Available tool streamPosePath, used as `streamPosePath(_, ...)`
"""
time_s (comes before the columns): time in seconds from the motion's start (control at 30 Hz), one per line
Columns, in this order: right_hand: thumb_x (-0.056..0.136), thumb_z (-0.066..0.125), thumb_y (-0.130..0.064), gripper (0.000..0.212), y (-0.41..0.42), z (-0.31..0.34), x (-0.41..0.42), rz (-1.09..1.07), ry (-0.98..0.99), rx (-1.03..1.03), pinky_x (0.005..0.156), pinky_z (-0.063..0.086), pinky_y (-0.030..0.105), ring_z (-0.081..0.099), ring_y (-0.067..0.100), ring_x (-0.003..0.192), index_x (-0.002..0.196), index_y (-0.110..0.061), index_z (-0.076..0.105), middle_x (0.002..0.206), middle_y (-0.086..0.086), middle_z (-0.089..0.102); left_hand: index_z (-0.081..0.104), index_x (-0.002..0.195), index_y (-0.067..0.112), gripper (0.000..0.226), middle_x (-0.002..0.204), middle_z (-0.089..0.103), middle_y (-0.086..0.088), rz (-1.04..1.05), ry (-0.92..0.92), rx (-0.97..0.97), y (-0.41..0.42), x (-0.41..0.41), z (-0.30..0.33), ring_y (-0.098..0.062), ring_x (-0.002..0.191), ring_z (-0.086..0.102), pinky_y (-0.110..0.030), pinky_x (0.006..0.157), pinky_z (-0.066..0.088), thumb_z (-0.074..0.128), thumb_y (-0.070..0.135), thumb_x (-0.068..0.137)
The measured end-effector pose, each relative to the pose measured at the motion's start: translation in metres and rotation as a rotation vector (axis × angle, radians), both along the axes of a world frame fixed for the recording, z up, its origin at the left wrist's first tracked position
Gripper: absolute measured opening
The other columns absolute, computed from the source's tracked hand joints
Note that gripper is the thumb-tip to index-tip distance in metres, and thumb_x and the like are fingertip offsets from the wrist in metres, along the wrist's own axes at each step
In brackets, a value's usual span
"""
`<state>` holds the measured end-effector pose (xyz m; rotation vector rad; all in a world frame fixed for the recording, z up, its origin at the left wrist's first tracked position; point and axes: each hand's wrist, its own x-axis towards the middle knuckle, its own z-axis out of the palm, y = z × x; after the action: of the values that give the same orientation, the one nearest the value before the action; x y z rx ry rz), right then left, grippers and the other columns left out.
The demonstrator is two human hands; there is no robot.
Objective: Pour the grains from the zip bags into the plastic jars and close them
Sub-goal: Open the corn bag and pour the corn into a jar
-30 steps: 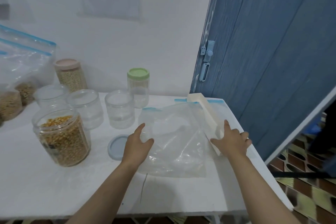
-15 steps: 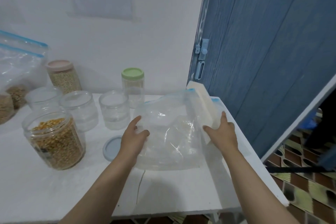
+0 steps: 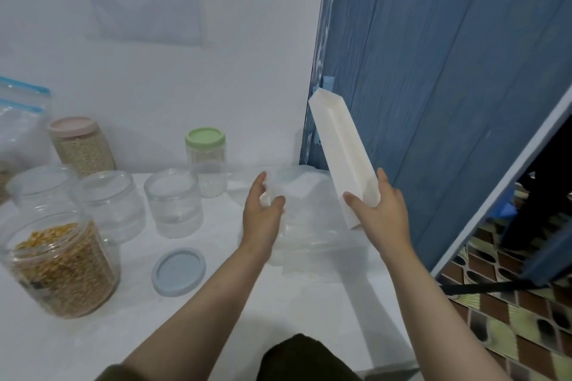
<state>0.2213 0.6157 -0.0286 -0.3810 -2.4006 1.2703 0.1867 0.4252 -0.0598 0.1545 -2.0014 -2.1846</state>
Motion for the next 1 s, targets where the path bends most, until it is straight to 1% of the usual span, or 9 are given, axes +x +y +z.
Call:
streamPosePath(0.1,0.090,0.068,-0.041,0.086,0.001,0.008,0.003,0.019,0.044,0.022,0.095,0.039,0.031,0.043,0.021,0.127,0.158,-0.029,0.017,0.141,0.004,0.038,0.040,0.147,0.037,0.061,0.132,0.044,0.014,-0.030,0.016,0.018,0.016,-0.008,0.001,0.003,0.103,0.057,-0.003,0.071,0.044,0.058,0.010,0.095)
streamPosePath(0.17,0.091,0.067,-0.040,0.085,0.002,0.007,0.003,0.027,0.043,0.041,0.088,0.039,0.022,0.043,0.018,0.124,0.158,-0.029,0.017,0.143,0.004,0.037,0.035,0.148,0.038,0.065,0.141,0.041,0.010,-0.049,-0.006,-0.059,0.022,-0.014,-0.005,-0.007,0.117,0.053,-0.016,0.093,0.044,0.062,0.016,0.094)
streamPosePath(0.23,0.091,0.067,-0.039,0.084,0.004,0.000,0.002,0.030,0.002,0.061,0.067,0.040,0.006,0.042,0.013,0.111,0.158,-0.028,0.016,0.143,0.004,0.036,0.024,0.153,0.036,0.073,0.152,0.032,0.000,-0.117,-0.066,-0.237,0.026,-0.018,-0.014,-0.021,0.132,0.045,-0.023,0.102,0.036,0.065,0.026,0.093)
streamPosePath(0.33,0.092,0.066,-0.039,0.084,0.004,-0.016,0.004,0.020,-0.098,0.101,0.048,0.041,0.009,0.042,0.011,0.099,0.158,-0.029,0.015,0.143,0.004,0.037,0.012,0.156,0.038,0.086,0.158,0.023,-0.005,-0.295,-0.173,-0.436,0.026,-0.020,-0.033,-0.023,0.142,0.033,-0.029,0.107,0.034,0.068,0.042,0.090)
streamPosePath(0.5,0.089,0.066,-0.046,0.088,0.000,-0.049,0.004,-0.002,-0.240,0.150,0.075,0.044,0.027,0.047,0.025,0.125,0.158,-0.028,0.014,0.147,0.006,0.037,0.013,0.155,0.043,0.093,0.149,0.039,-0.009,-0.417,-0.250,-0.590,0.020,-0.020,-0.055,-0.022,0.137,0.040,-0.032,0.109,0.036,0.071,0.053,0.083)
streamPosePath(0.63,0.087,0.066,-0.050,0.090,-0.006,-0.064,0.004,-0.017,-0.295,0.173,0.095,0.051,0.042,0.048,0.028,0.126,0.157,-0.030,0.014,0.146,0.005,0.037,0.005,0.157,0.034,0.092,0.153,0.023,-0.010,-0.412,-0.250,-0.736,0.020,-0.018,-0.060,-0.025,0.140,0.035,-0.034,0.111,0.032,0.062,0.058,0.088)
streamPosePath(0.73,0.087,0.064,-0.052,0.090,-0.009,-0.073,0.003,-0.023,-0.331,0.204,0.099,0.048,0.046,0.048,0.029,0.127,0.157,-0.029,0.013,0.148,0.005,0.035,0.003,0.158,0.027,0.082,0.163,0.004,-0.011,-0.317,-0.227,-0.924,0.018,-0.014,-0.053,-0.030,0.149,0.013,-0.041,0.119,0.023,0.044,0.060,0.096)
streamPosePath(0.83,0.087,0.063,-0.054,0.090,-0.011,-0.079,0.001,-0.022,-0.353,0.235,0.100,0.048,0.046,0.046,0.029,0.129,0.157,-0.029,0.012,0.150,0.005,0.032,0.006,0.158,0.016,0.070,0.166,-0.001,-0.006,-0.263,-0.078,-1.091,0.020,-0.001,-0.044,-0.024,0.152,0.000,-0.037,0.123,0.010,0.032,0.050,0.103)
streamPosePath(1.0,0.088,0.060,-0.057,0.089,-0.016,-0.089,0.000,-0.028,-0.390,0.336,0.104,0.045,0.043,0.042,0.028,0.132,0.157,-0.030,0.010,0.152,0.004,0.031,0.001,0.157,0.007,0.065,0.166,-0.007,-0.005,-0.446,-0.011,-1.270,0.031,0.026,-0.062,-0.022,0.152,-0.010,-0.037,0.122,-0.003,0.013,0.045,0.105)
